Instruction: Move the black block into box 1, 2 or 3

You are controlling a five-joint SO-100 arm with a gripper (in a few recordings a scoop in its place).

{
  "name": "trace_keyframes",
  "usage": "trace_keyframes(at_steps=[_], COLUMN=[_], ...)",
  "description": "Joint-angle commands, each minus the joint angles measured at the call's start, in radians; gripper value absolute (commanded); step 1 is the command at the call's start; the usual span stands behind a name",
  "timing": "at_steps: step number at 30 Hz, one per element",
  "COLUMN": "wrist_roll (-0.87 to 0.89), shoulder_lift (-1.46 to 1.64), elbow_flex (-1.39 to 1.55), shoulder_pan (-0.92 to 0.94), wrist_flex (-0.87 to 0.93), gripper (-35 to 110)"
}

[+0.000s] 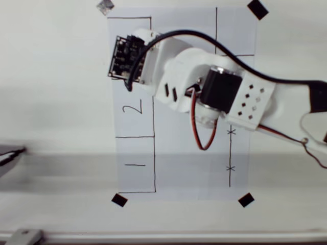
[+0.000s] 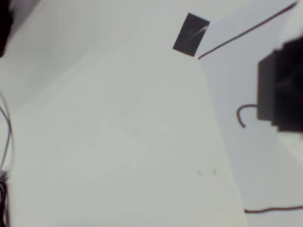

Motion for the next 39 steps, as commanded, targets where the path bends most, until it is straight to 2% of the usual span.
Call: trace_keyframes(at_steps=[1, 3, 7, 15, 22, 39], wrist_roll=[0.006, 0.020, 0.026, 0.057, 0.084, 0.124], shoulder_lift=[0.025, 0.018, 0.015, 0.029, 0.123, 0.364], elbow_flex=[-0.066, -0.077, -0.081, -0.081, 0.009, 0.244], shoulder_pan=[0.012, 0.015, 0.017, 0.008, -0.005, -0.037], wrist_flex=[-0.012, -0.012, -0.012, -0.008, -0.003, 0.005], gripper=[6, 15, 21, 22, 28, 28])
